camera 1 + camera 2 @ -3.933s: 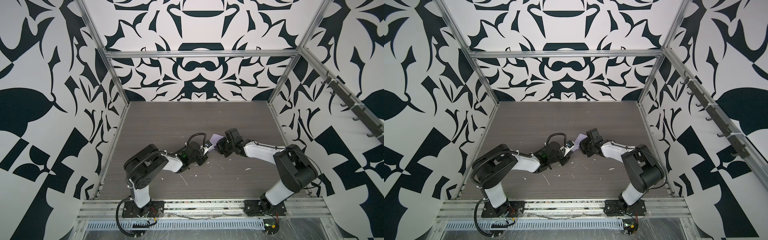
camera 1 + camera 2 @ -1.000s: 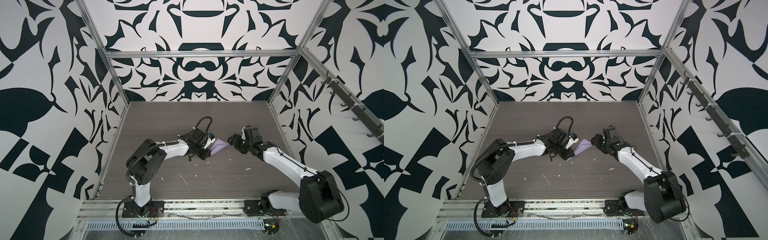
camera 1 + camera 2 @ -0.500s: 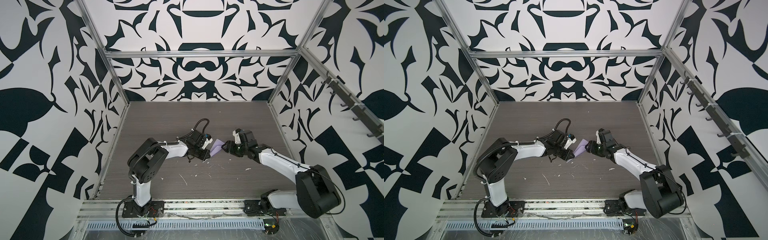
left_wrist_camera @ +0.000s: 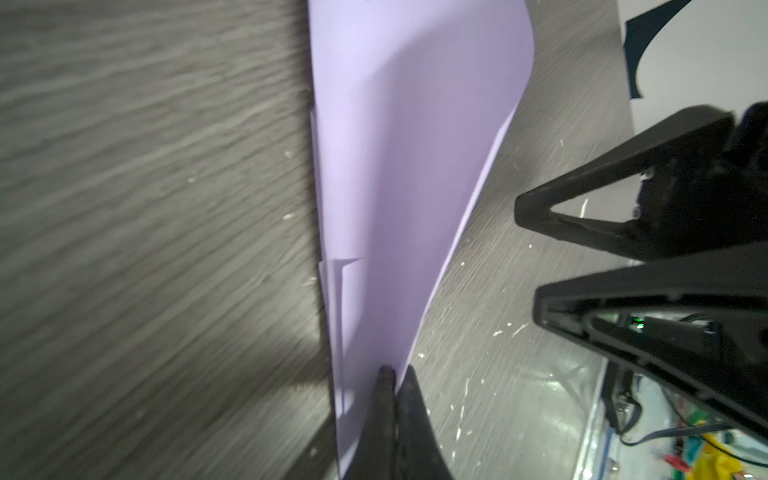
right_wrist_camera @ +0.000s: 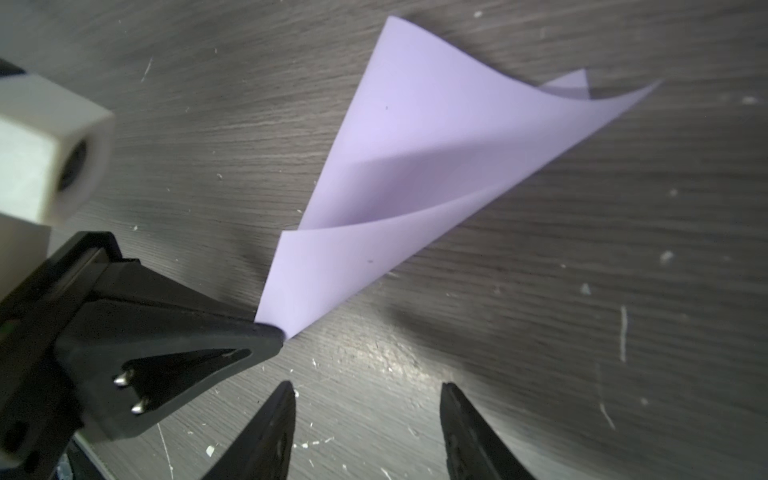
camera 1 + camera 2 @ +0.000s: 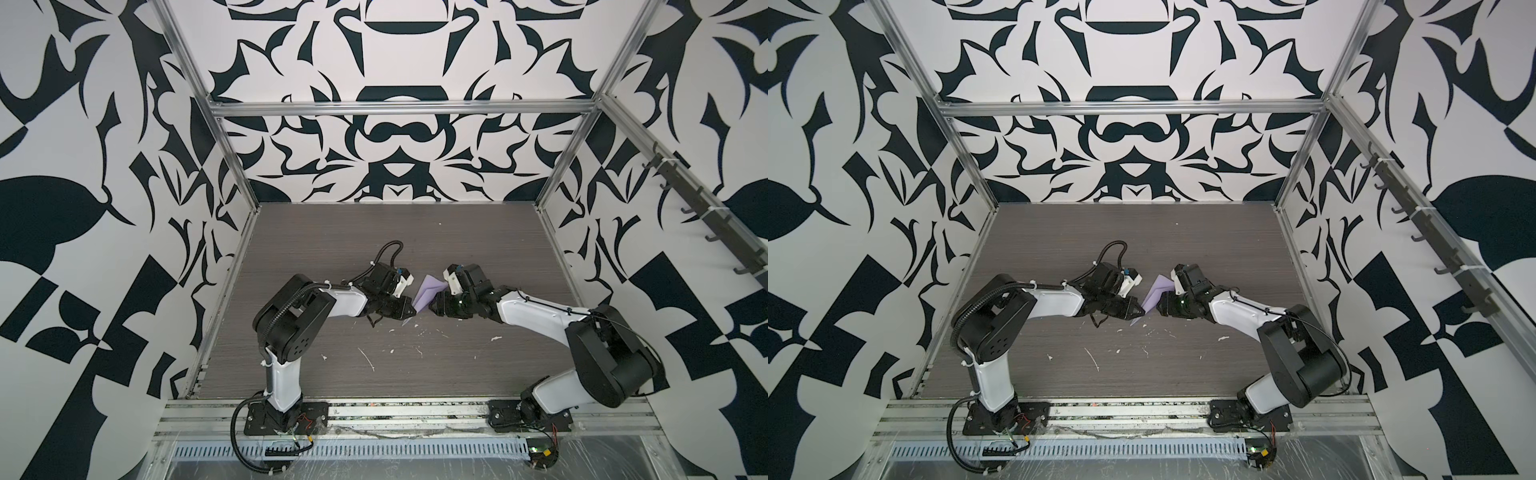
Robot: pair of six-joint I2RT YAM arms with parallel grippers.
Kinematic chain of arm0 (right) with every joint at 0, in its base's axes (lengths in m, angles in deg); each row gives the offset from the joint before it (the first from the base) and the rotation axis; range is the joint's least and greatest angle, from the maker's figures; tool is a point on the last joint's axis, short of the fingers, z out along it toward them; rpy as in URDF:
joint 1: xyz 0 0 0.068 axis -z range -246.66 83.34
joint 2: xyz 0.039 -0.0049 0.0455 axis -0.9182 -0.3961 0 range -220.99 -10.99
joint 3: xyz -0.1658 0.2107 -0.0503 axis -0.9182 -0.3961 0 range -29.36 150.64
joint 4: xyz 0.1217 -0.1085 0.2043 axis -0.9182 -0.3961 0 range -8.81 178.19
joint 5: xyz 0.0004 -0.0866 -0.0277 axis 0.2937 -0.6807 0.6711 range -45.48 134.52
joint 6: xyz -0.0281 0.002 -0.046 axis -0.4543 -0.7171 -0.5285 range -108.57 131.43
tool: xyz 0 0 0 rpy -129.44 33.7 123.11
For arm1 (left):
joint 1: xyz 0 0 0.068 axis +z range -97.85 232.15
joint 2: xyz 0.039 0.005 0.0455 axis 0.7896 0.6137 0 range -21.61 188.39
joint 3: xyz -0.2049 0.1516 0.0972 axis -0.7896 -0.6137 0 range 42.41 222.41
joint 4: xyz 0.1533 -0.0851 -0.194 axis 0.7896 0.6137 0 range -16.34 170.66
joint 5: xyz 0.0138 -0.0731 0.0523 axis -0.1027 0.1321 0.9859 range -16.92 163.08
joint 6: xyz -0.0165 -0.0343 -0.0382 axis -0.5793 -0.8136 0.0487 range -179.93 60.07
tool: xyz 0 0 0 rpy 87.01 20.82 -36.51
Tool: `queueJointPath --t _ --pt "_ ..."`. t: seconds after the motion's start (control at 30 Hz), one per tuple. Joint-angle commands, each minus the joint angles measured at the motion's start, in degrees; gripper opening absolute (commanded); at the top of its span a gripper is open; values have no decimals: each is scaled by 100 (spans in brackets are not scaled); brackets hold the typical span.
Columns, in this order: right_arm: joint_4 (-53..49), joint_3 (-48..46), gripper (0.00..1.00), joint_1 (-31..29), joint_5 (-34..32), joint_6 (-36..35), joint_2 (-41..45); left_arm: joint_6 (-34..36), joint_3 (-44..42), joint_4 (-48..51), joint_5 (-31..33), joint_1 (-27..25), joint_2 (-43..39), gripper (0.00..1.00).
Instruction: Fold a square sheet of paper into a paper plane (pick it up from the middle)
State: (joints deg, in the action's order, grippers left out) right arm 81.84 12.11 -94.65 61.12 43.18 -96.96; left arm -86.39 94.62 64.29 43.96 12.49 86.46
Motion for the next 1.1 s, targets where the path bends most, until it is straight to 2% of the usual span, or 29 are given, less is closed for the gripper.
queueJointPath --t 0.0,0.23,0.7,1.07 --pt "22 308 60 -48 -93 -193 -79 -432 -161 -408 -360 98 100 0" --pt "-163 721 60 -110 -266 -241 -542 -577 -200 -444 -370 182 149 0" --pt "-284 1090 66 -122 -198 -196 -1134 -1198 -209 -544 -727 477 345 0" --pt "-1026 1604 66 -275 -806 -178 -1701 -1491 -199 -565 -813 606 506 0"
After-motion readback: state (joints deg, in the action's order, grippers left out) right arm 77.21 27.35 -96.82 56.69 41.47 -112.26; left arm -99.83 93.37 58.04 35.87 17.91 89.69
